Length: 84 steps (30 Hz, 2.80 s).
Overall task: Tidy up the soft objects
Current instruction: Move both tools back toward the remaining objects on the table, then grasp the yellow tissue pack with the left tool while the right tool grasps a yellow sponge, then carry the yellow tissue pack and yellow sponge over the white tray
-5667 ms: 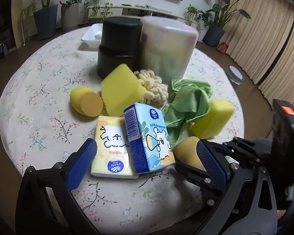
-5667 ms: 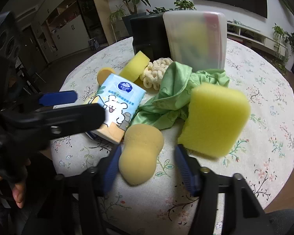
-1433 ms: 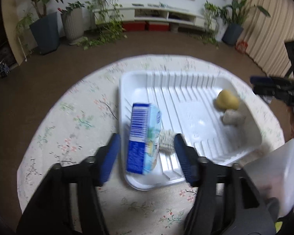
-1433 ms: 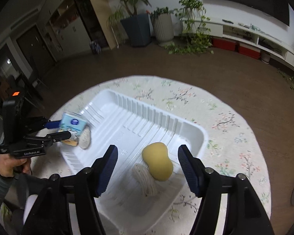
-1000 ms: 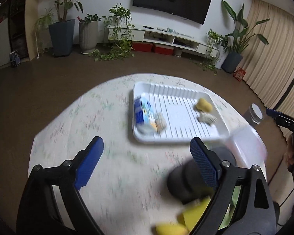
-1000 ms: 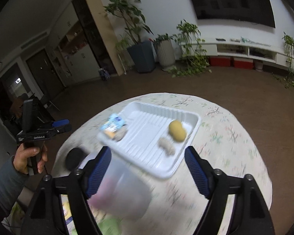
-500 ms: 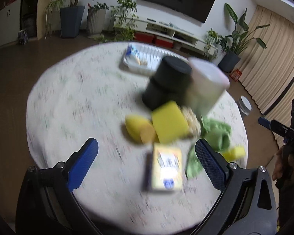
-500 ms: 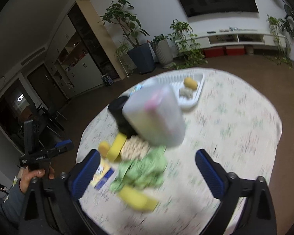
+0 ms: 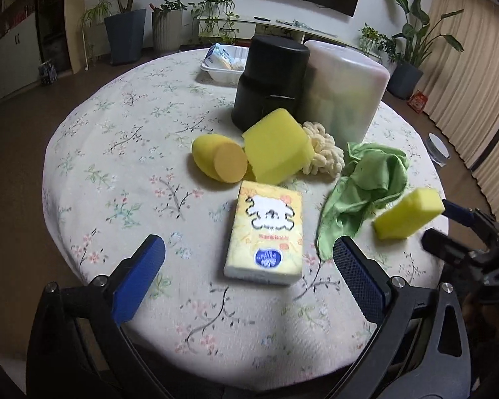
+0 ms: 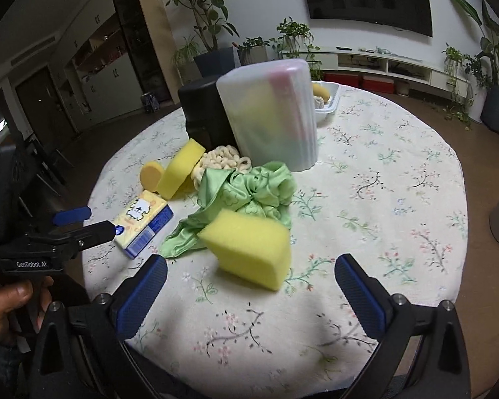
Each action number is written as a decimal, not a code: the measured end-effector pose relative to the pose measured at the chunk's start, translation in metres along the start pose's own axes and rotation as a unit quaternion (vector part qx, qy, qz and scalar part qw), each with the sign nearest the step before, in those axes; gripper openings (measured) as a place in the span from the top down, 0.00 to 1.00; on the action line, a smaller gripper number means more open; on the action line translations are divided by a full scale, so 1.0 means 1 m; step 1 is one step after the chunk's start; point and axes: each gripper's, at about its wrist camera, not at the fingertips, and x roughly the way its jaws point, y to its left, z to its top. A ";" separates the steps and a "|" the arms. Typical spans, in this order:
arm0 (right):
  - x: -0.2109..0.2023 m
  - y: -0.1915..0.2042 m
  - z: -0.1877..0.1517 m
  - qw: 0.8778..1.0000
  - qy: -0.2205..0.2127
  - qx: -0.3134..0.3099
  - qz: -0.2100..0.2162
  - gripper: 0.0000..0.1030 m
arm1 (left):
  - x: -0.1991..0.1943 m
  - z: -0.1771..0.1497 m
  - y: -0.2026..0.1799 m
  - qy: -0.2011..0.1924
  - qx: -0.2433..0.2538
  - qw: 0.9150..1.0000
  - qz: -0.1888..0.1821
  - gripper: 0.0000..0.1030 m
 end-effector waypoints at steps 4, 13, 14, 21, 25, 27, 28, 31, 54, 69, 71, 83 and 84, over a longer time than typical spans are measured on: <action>0.014 -0.001 -0.002 1.000 0.012 0.005 -0.026 0.00 | 0.012 -0.003 -0.008 0.012 0.019 1.000 0.012 0.00; 0.028 -0.005 -0.003 0.999 0.023 0.014 -0.035 0.08 | 0.026 -0.004 -0.006 0.024 0.008 0.999 0.025 0.00; 0.028 -0.004 -0.003 0.999 0.023 0.013 -0.036 0.08 | 0.027 -0.004 -0.005 0.026 0.007 0.999 0.029 0.00; 0.032 -0.003 -0.004 0.999 0.025 0.007 -0.037 0.09 | 0.035 -0.003 -0.009 0.038 0.019 0.998 0.049 0.00; 0.037 -0.002 -0.005 0.999 0.032 0.007 -0.043 0.09 | 0.042 -0.004 -0.008 0.049 0.018 0.997 0.056 0.02; 0.042 -0.001 -0.005 0.998 0.035 0.005 -0.051 0.10 | 0.043 -0.003 -0.007 0.048 0.014 0.997 0.059 0.02; 0.043 0.001 -0.006 0.998 0.038 0.002 -0.056 0.10 | 0.044 -0.003 -0.007 0.048 0.016 0.997 0.061 0.02; 0.047 0.012 -0.008 0.996 0.045 -0.025 -0.078 0.06 | 0.045 -0.004 -0.010 0.050 0.020 0.996 0.067 0.01; 0.035 0.009 -0.008 0.997 0.019 -0.011 -0.074 0.63 | 0.031 -0.007 -0.019 0.024 0.020 0.999 0.027 0.52; 0.005 0.016 -0.002 0.998 0.037 -0.029 -0.038 0.65 | -0.006 -0.007 -0.028 0.020 0.039 0.999 0.008 0.52; -0.010 0.014 0.006 0.998 0.035 -0.030 -0.029 0.65 | -0.021 0.002 -0.028 0.012 0.047 0.999 0.006 0.52; -0.077 -0.037 0.095 0.998 0.004 -0.047 -0.038 0.64 | -0.072 0.099 0.017 -0.051 0.052 0.997 0.019 0.52; -0.079 -0.042 0.103 0.998 0.001 -0.049 -0.040 0.64 | -0.072 0.109 0.021 -0.052 0.052 0.997 0.019 0.52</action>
